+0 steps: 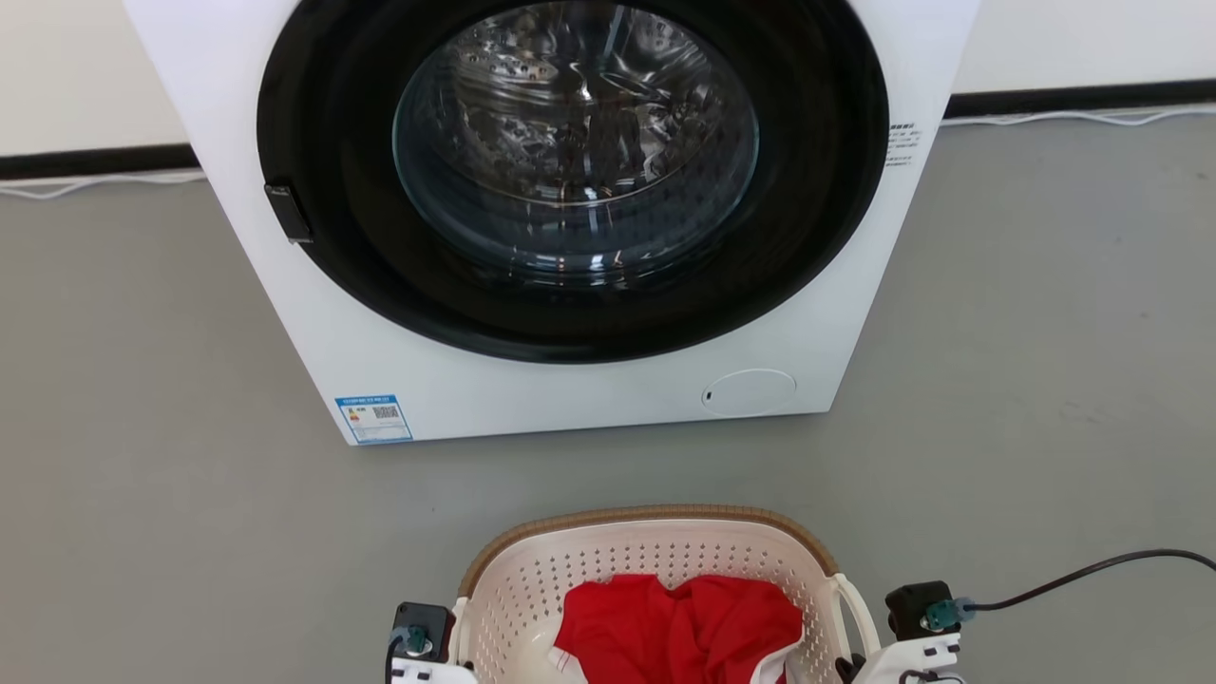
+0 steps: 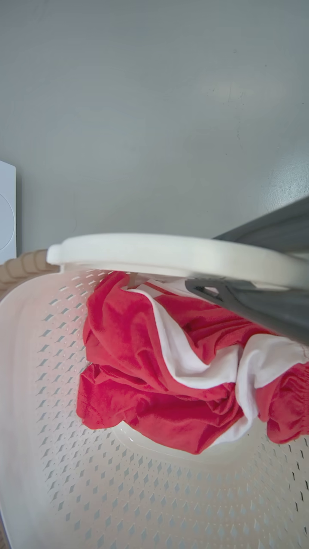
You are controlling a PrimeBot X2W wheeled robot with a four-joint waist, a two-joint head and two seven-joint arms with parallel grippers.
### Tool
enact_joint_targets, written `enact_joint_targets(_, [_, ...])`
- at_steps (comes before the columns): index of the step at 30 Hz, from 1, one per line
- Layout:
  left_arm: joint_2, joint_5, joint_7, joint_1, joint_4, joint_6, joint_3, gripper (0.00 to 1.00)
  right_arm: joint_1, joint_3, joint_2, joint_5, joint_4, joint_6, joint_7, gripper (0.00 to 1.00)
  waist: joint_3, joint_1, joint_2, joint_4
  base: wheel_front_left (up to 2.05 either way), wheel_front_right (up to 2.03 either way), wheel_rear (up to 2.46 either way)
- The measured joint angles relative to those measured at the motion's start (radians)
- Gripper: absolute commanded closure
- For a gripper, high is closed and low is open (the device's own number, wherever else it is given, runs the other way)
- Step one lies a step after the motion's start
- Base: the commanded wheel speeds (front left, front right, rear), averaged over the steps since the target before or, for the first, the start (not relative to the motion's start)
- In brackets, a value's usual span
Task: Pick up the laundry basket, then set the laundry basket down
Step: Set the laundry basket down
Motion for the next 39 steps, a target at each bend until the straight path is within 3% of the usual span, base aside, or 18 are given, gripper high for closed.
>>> enact_joint_targets(12, [-0.002,-0.007,-0.012,-0.088,0.014,0.000,-0.018,1.00,-0.040,-0.032,0.000,-0.010,-0.009,0.000,-0.014,1.00,0.086,0.0000,0.0000,0.015,0.00,0.00,0.00])
enact_joint_targets(30, [0.012,0.014,-0.053,-0.330,0.036,0.001,0.010,1.00,-0.279,-0.067,-0.002,-0.061,-0.008,0.000,-0.123,1.00,0.352,0.0000,0.0000,0.039,0.00,0.00,0.00])
enact_joint_targets(39, [0.052,0.089,-0.053,-0.406,-0.071,0.040,0.077,1.00,-0.377,-0.095,-0.002,-0.090,0.020,0.000,-0.199,1.00,0.482,0.0000,0.0000,0.047,0.00,0.00,0.00])
